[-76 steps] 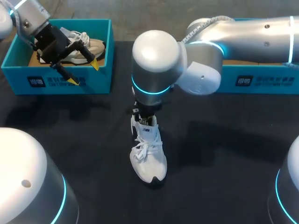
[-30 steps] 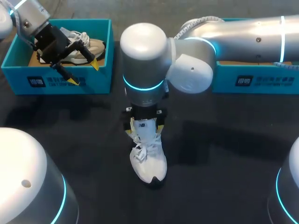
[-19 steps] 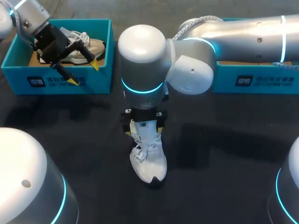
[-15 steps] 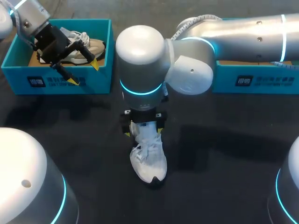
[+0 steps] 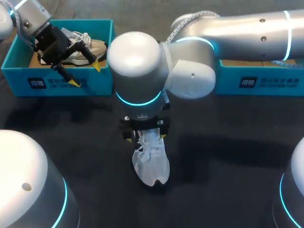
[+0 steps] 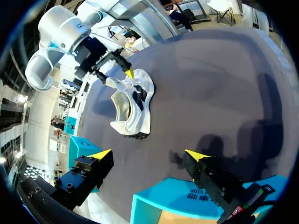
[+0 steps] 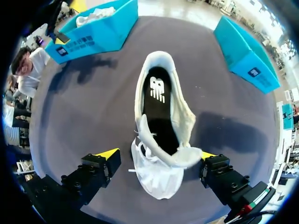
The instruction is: Take the shoe out of the shoebox, open the shoe tongue, remove and reinsert the insole, then place the shoe into the shoebox
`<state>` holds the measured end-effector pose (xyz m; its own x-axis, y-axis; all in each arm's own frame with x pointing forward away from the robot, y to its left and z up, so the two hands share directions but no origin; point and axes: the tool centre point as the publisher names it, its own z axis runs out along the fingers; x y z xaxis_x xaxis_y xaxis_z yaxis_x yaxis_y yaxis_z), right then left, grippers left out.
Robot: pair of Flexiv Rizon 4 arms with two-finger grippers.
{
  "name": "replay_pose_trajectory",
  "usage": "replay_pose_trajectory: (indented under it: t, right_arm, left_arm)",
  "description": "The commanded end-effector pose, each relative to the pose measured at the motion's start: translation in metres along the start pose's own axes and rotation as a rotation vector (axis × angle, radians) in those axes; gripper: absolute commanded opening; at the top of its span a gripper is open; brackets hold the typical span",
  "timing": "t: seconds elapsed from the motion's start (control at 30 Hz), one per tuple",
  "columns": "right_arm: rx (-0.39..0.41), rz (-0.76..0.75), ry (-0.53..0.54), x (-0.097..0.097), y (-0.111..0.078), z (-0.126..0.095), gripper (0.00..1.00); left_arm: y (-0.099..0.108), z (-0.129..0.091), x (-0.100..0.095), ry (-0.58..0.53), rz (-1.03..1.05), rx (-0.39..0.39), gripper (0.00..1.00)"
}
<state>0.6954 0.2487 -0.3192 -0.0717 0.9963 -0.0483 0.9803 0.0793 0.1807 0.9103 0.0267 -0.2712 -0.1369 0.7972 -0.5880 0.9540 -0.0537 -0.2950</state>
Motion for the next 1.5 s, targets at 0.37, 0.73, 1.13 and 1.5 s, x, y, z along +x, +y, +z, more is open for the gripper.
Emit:
replay_pose_trajectory:
  t: [0.37, 0.73, 1.13, 1.5]
  right_arm:
    - [-0.014, 0.053, -0.079, 0.008, -0.007, -0.014, 1.0]
    - [-0.004, 0.088, -0.121, 0.014, -0.014, -0.018, 0.83]
    - [-0.002, 0.112, -0.147, 0.01, -0.016, -0.026, 0.5]
    - [0.012, 0.121, -0.154, -0.001, -0.013, -0.017, 0.49]
  left_arm:
    - [-0.001, 0.0, 0.0, 0.003, 0.0, -0.002, 1.0]
    - [-0.001, 0.0, 0.0, 0.003, 0.0, -0.002, 1.0]
    - [-0.001, 0.0, 0.0, 0.003, 0.0, -0.002, 1.0]
    - [-0.001, 0.0, 0.0, 0.003, 0.0, -0.002, 1.0]
